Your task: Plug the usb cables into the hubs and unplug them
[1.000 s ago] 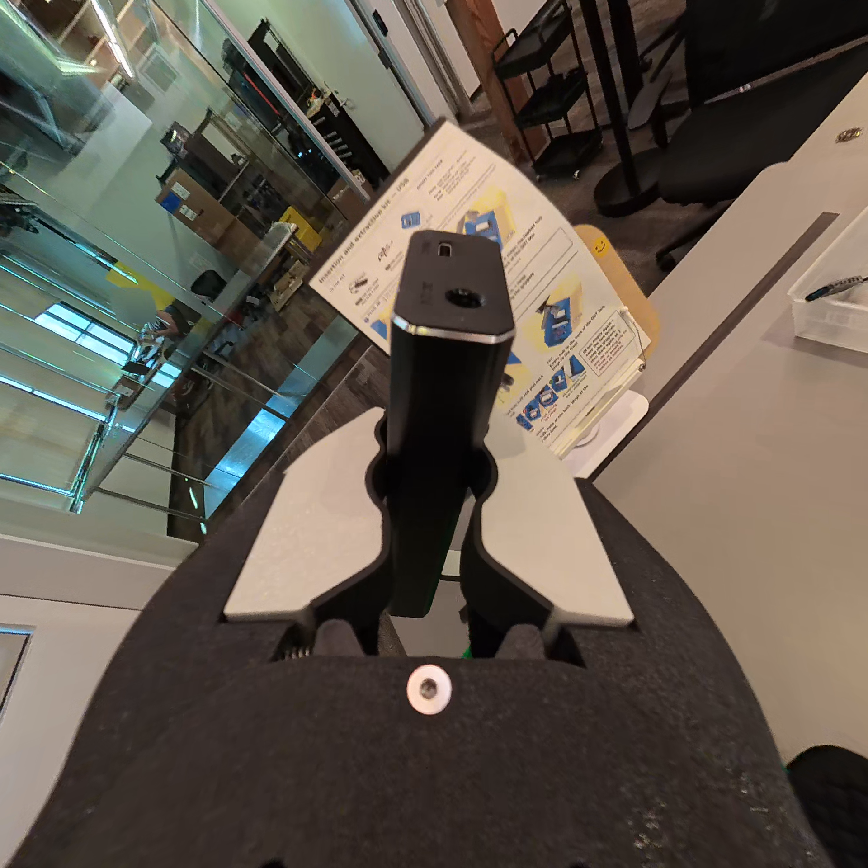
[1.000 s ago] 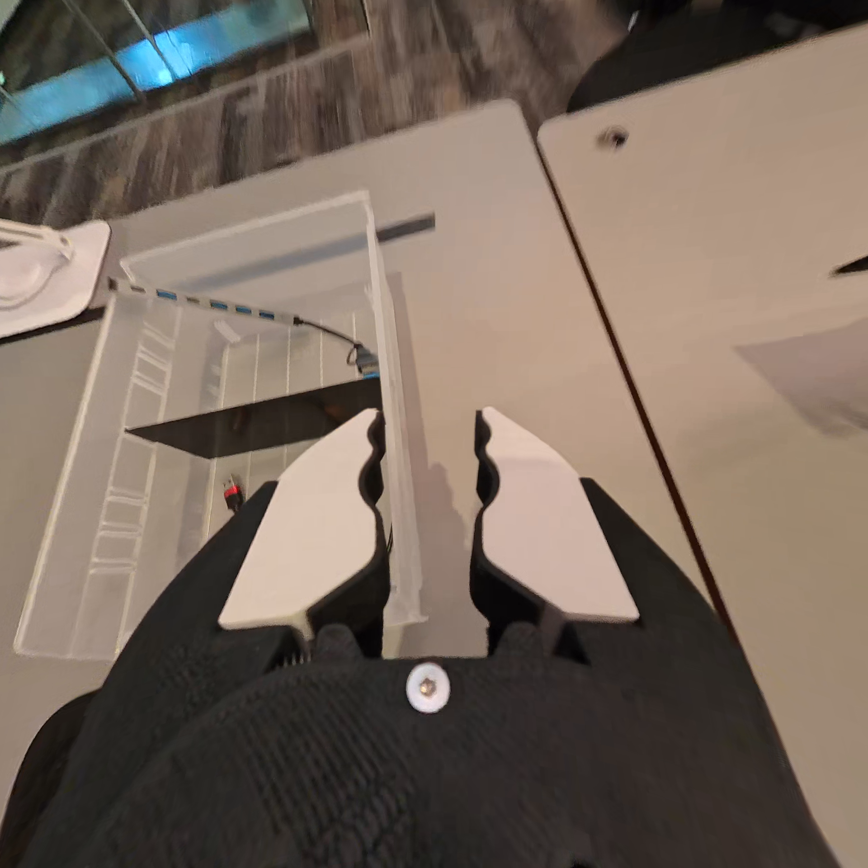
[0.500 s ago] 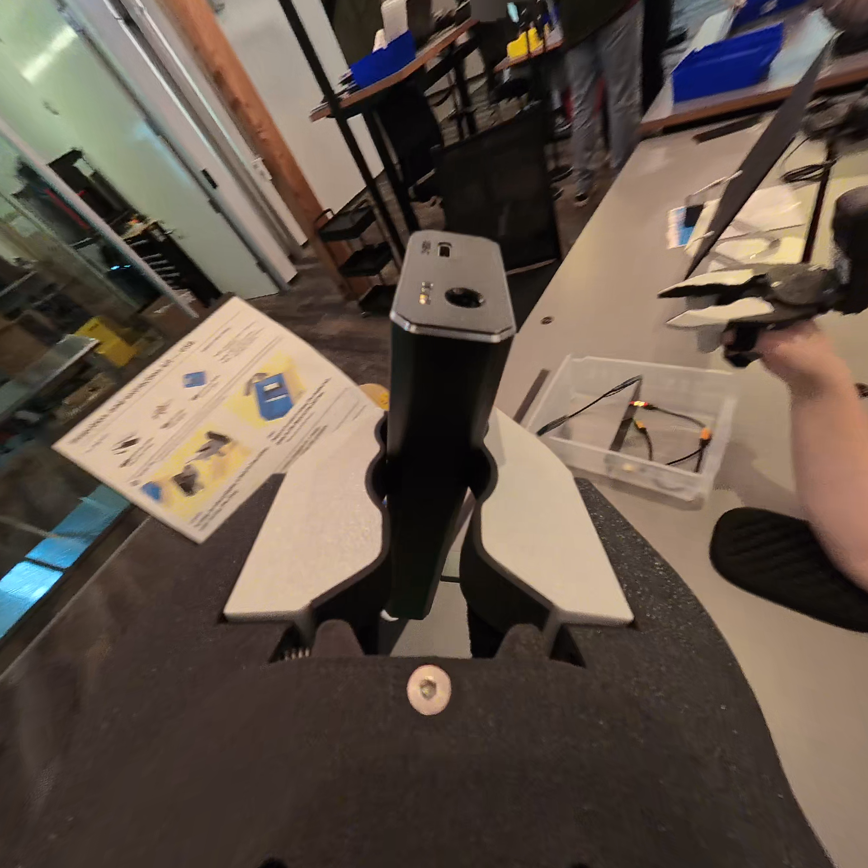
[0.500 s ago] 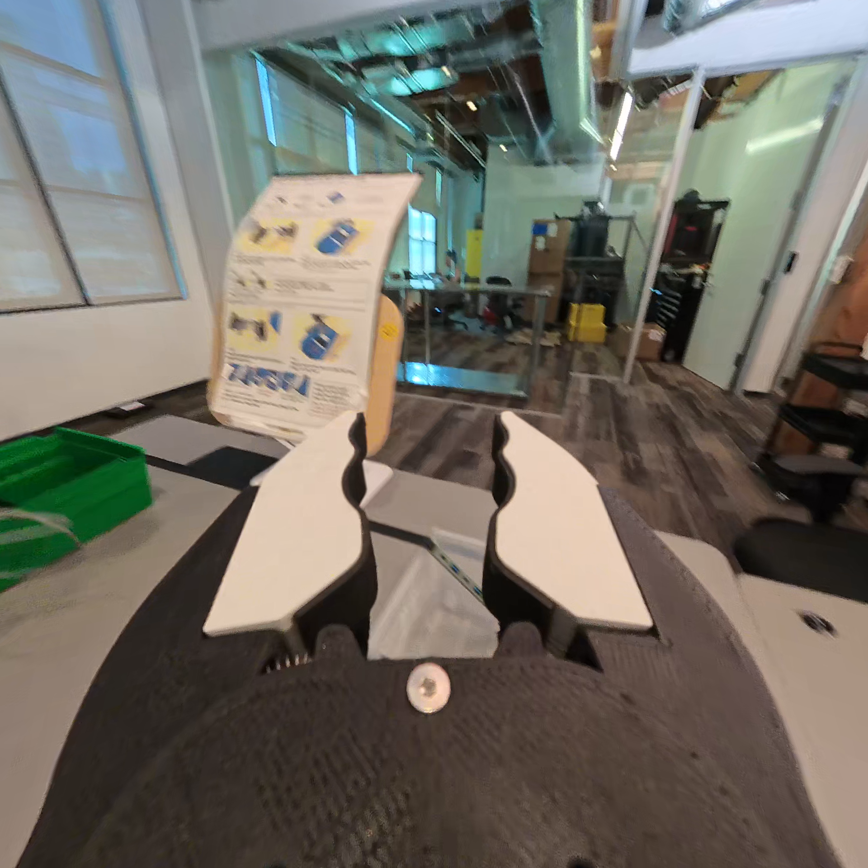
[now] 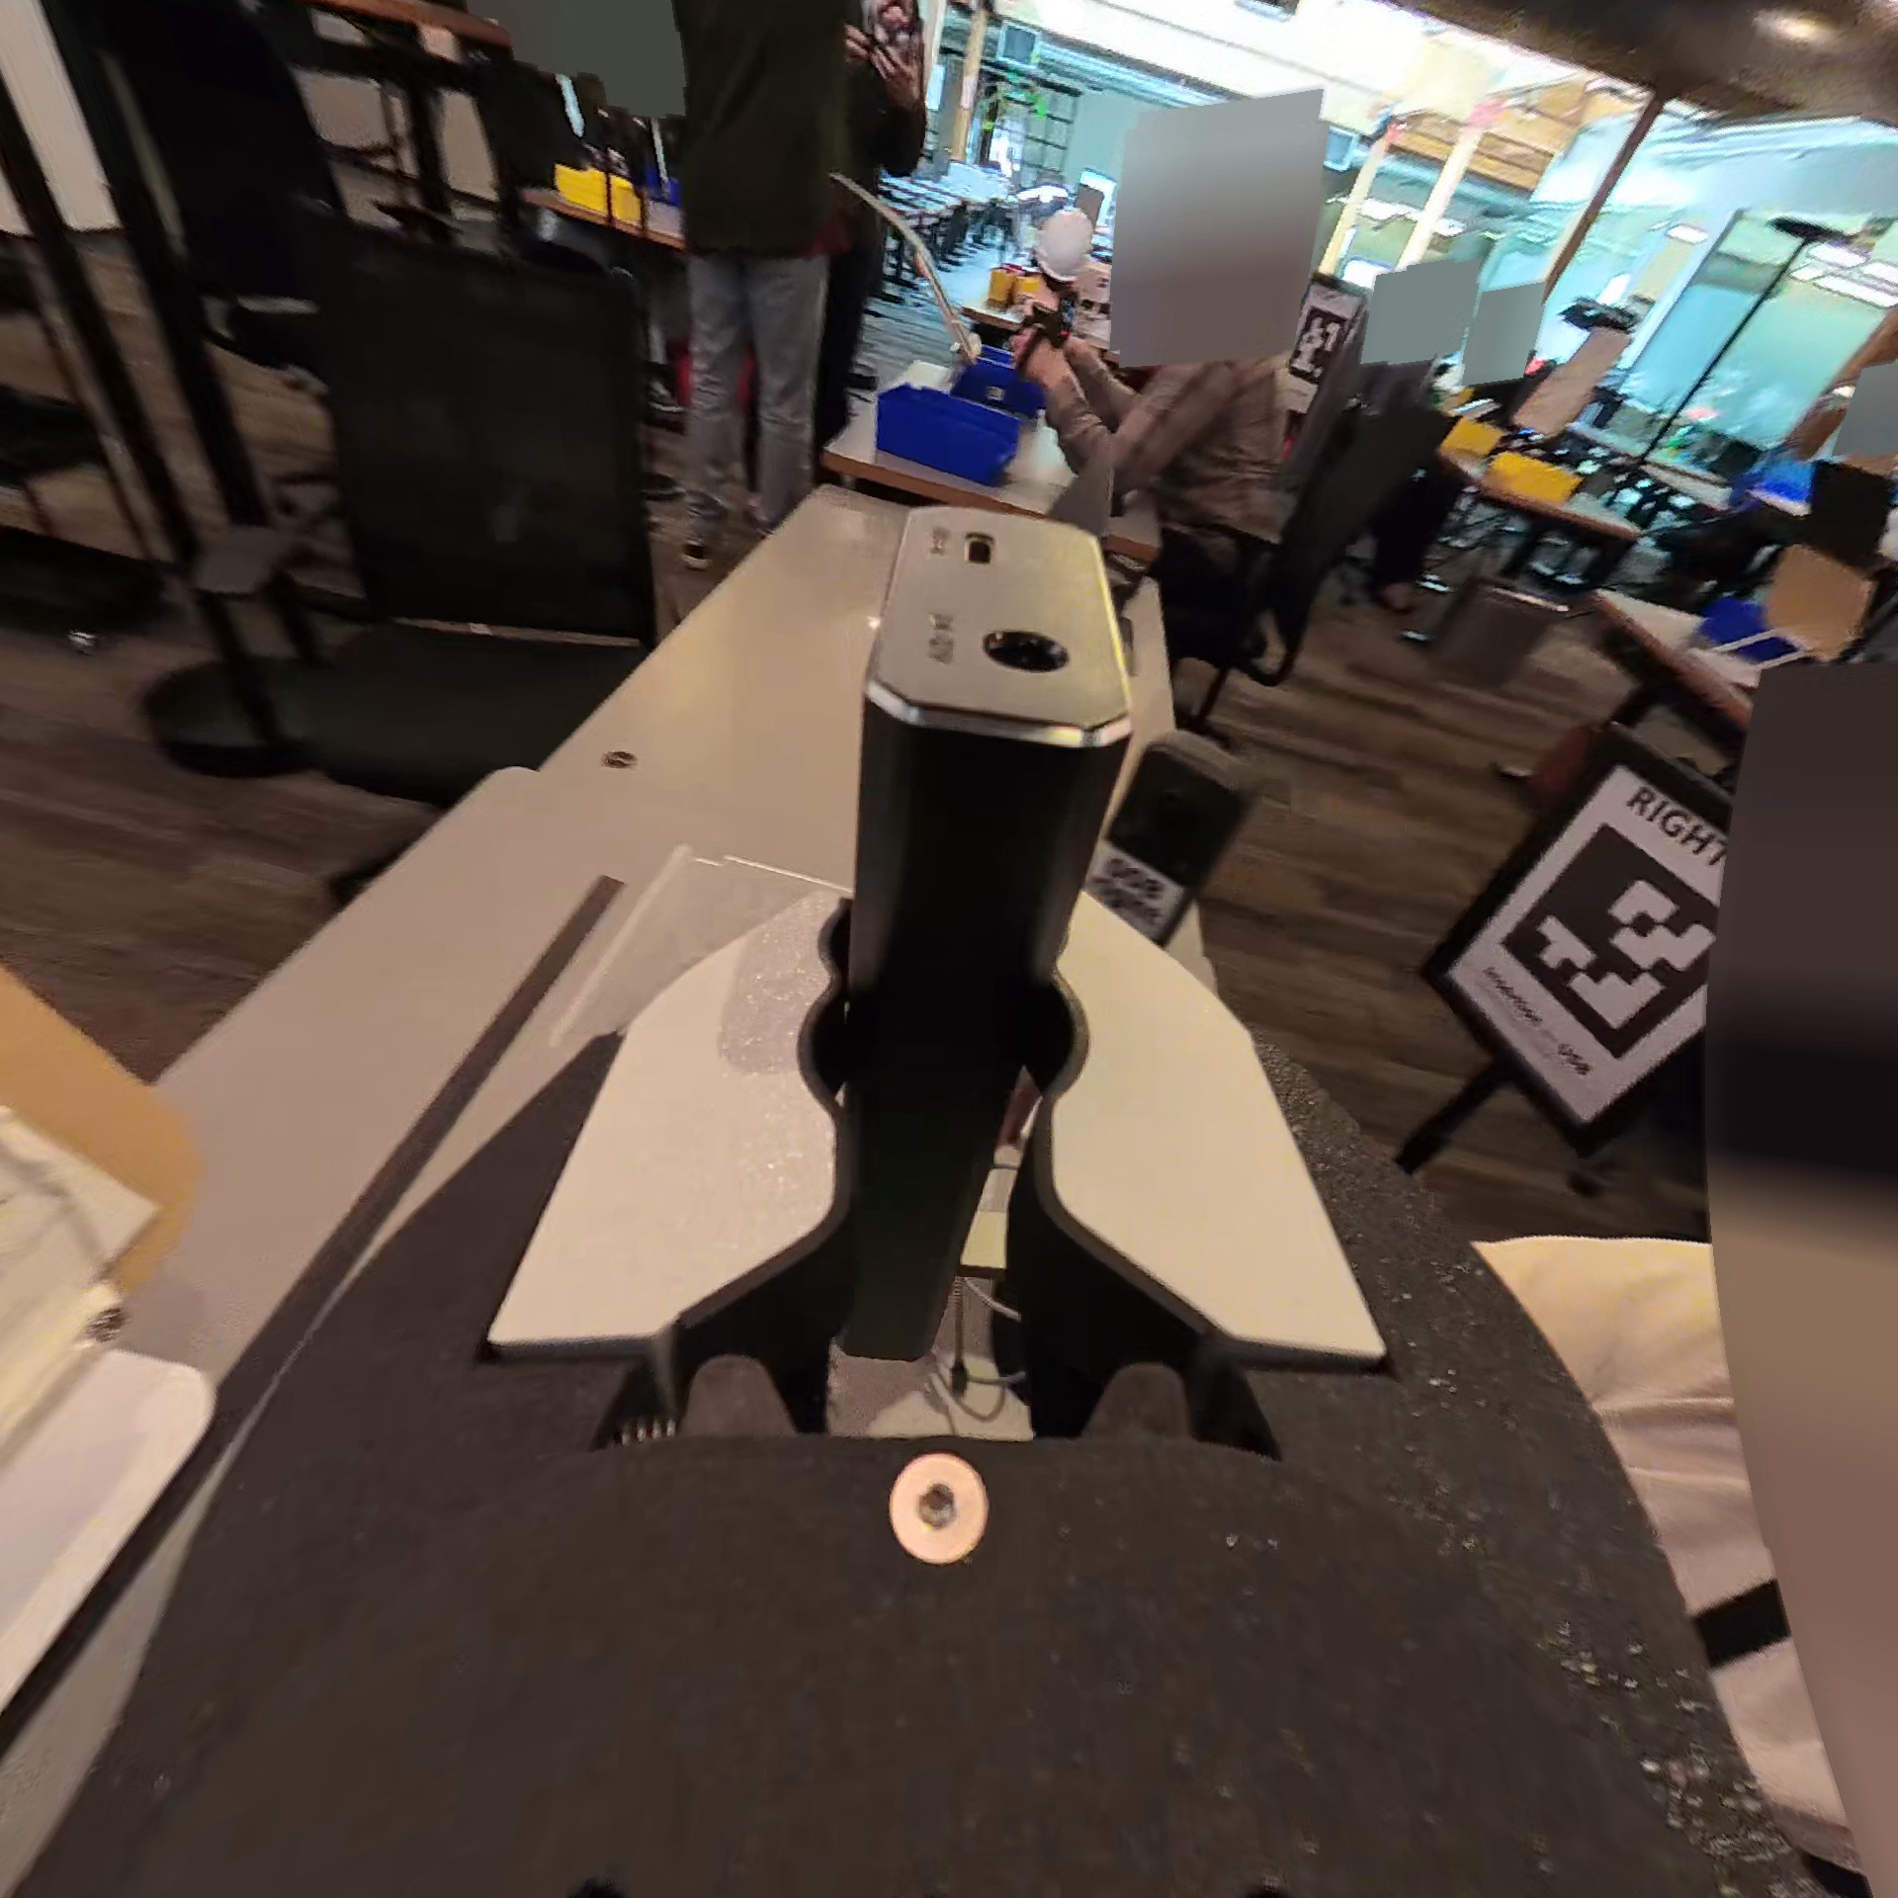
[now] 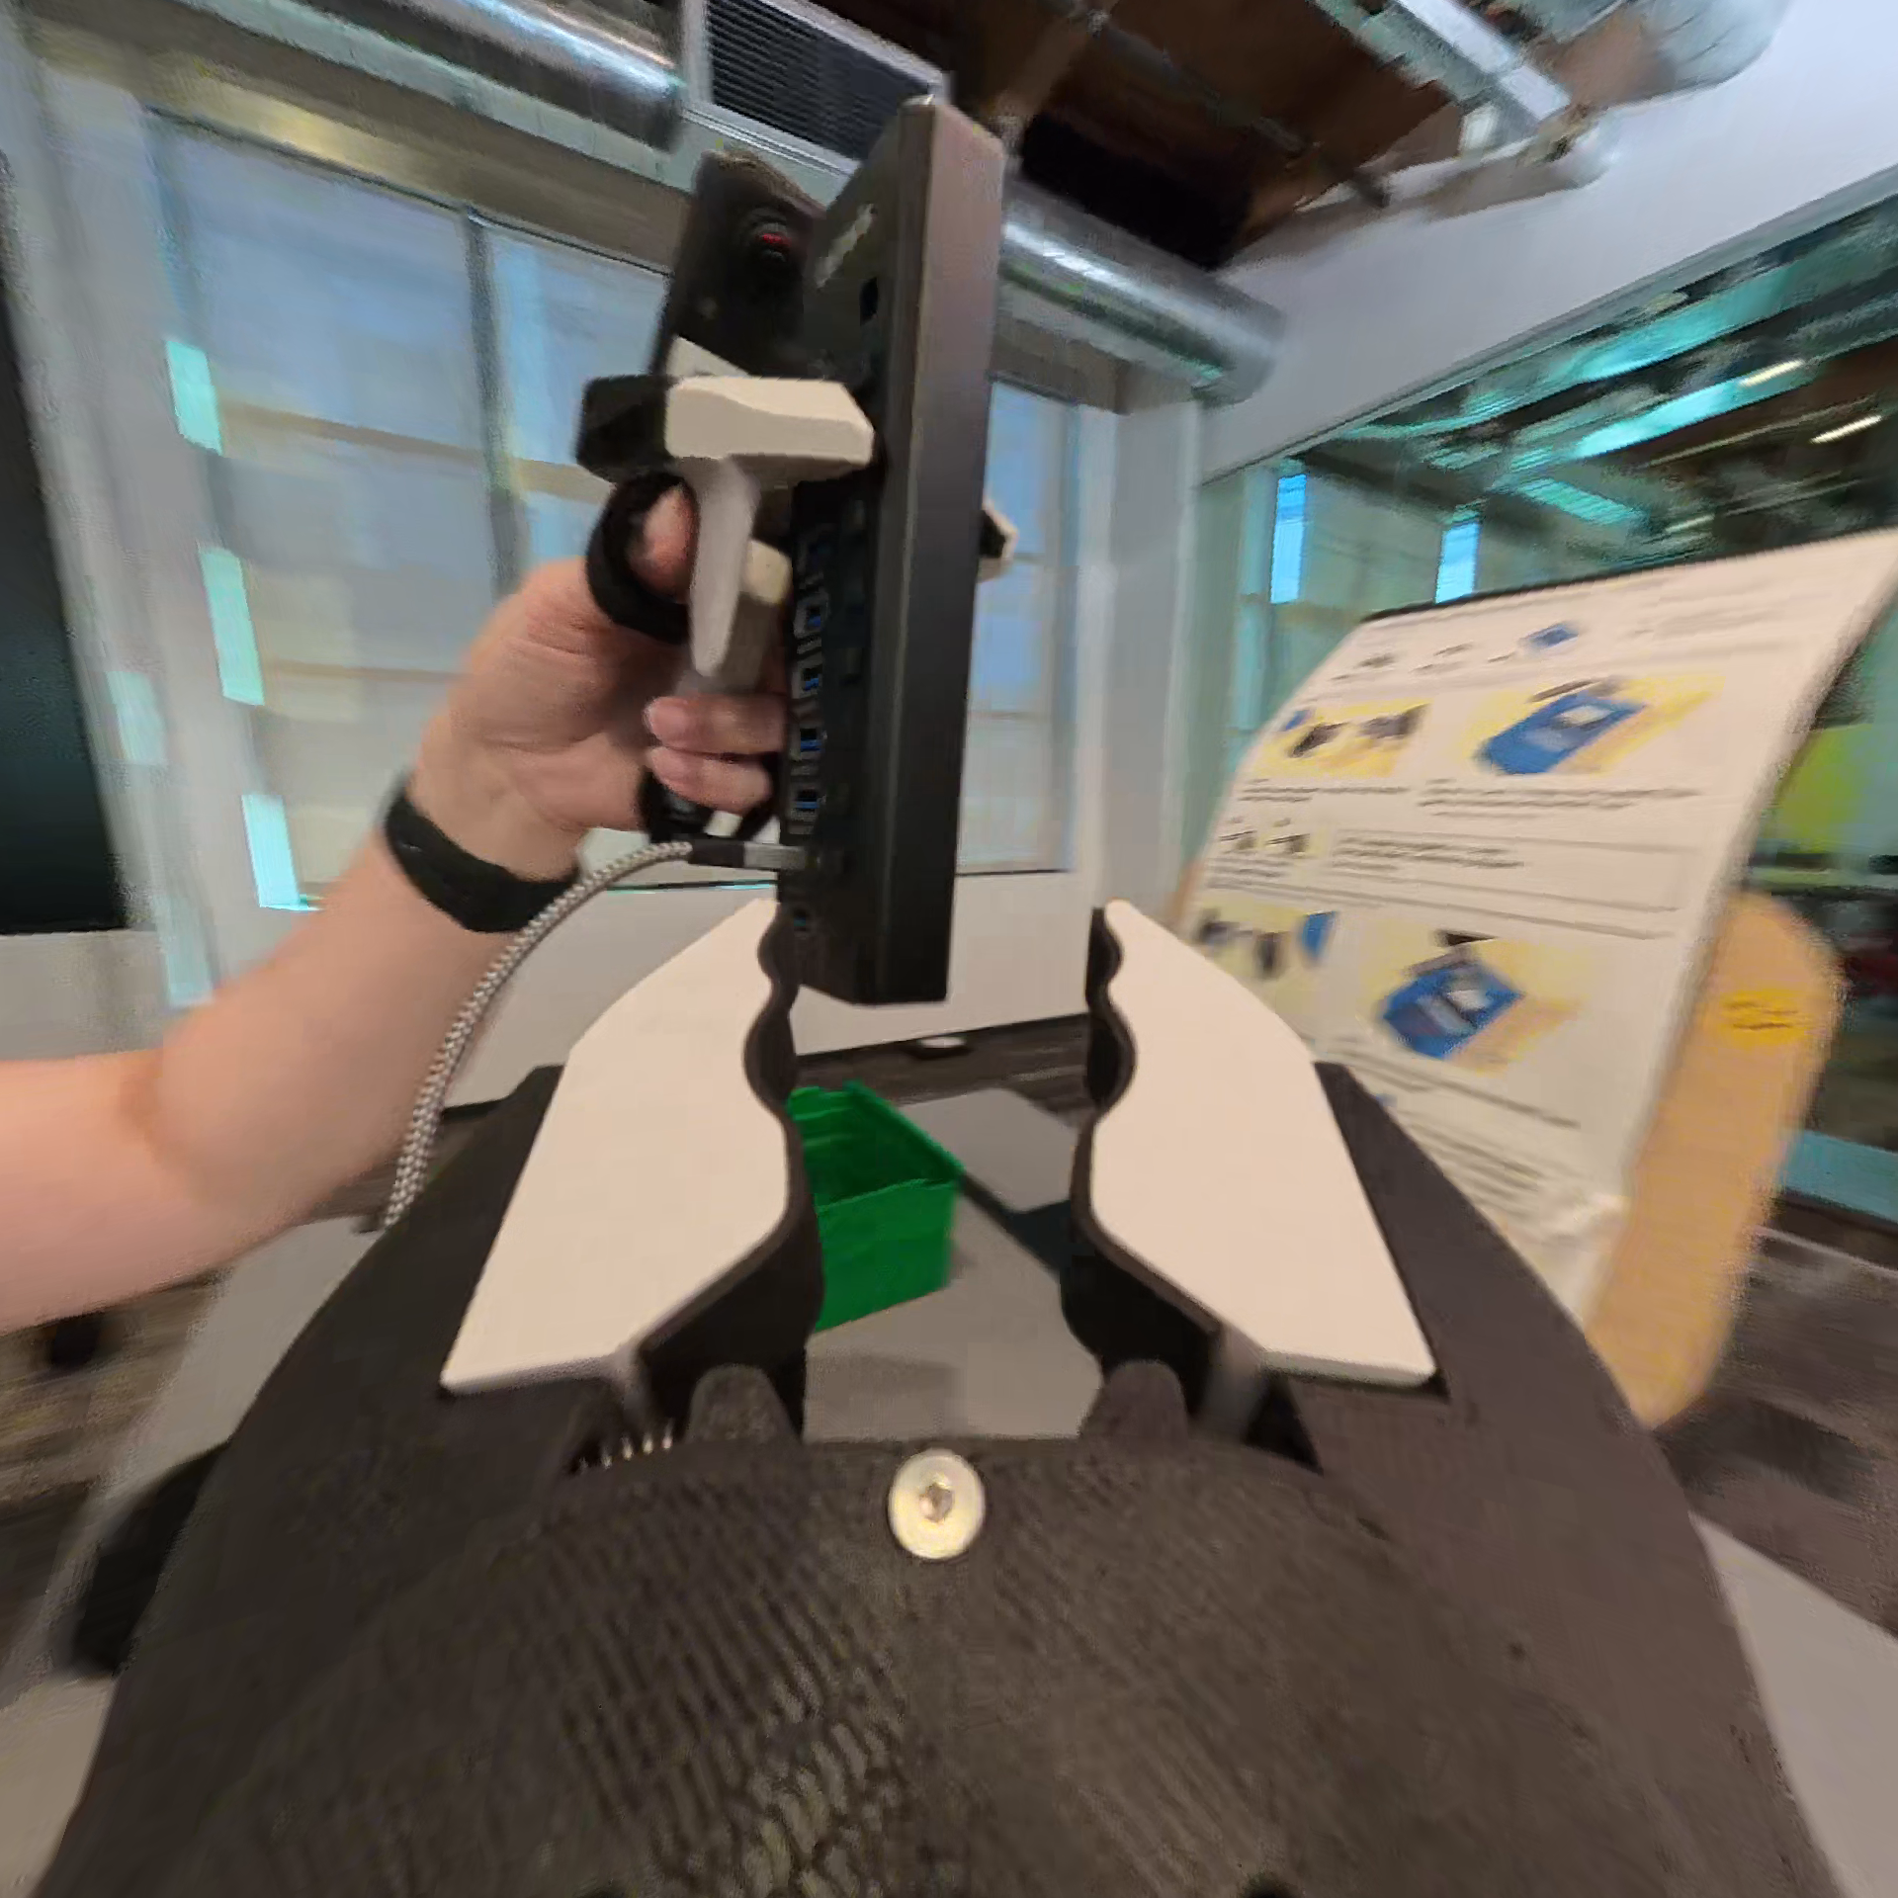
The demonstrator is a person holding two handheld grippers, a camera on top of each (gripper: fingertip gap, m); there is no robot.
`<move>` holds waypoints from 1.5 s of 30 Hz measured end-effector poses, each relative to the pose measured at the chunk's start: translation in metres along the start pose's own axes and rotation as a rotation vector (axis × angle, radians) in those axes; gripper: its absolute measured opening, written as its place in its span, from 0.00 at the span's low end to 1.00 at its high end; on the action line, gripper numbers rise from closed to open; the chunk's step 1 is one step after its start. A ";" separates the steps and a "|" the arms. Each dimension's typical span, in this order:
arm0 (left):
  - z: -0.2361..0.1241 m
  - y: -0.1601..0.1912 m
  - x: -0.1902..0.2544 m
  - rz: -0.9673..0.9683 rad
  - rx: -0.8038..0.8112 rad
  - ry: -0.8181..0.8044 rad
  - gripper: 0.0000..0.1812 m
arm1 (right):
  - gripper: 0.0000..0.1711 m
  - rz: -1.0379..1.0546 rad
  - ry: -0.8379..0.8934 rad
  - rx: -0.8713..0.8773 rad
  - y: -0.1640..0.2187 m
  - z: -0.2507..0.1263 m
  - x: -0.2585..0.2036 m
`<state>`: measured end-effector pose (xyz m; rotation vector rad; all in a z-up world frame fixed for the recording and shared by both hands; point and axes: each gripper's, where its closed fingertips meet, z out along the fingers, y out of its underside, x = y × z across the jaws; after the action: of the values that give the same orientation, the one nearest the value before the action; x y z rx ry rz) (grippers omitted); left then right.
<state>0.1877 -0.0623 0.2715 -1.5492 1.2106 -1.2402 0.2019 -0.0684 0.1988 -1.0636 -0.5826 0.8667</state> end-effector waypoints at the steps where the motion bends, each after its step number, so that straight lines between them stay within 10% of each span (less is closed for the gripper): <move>1: 0.003 0.004 -0.001 -0.013 -0.004 0.015 0.17 | 0.33 0.067 -0.072 0.007 0.006 0.003 -0.003; 6: 0.015 0.024 -0.004 -0.035 -0.038 0.060 0.17 | 0.34 0.307 -0.295 0.005 0.027 0.015 -0.019; 9: 0.016 0.030 -0.002 -0.043 -0.048 0.104 0.17 | 0.16 0.370 -0.375 -0.009 0.034 0.018 -0.025; 24: -0.010 0.055 -0.028 -0.002 -0.019 0.041 0.28 | 0.16 0.668 -0.484 0.036 0.056 0.034 -0.027; 36: -0.024 0.069 -0.030 -0.052 -0.023 0.028 0.17 | 0.19 0.449 -0.323 -0.015 0.047 0.027 -0.012; 45: -0.038 0.050 -0.053 -0.224 0.180 -0.030 0.16 | 0.44 -0.597 0.109 -0.059 0.045 0.013 0.004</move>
<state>0.1373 -0.0222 0.2201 -1.5940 0.8972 -1.4227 0.1793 -0.0489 0.1624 -0.9085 -0.7828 0.2696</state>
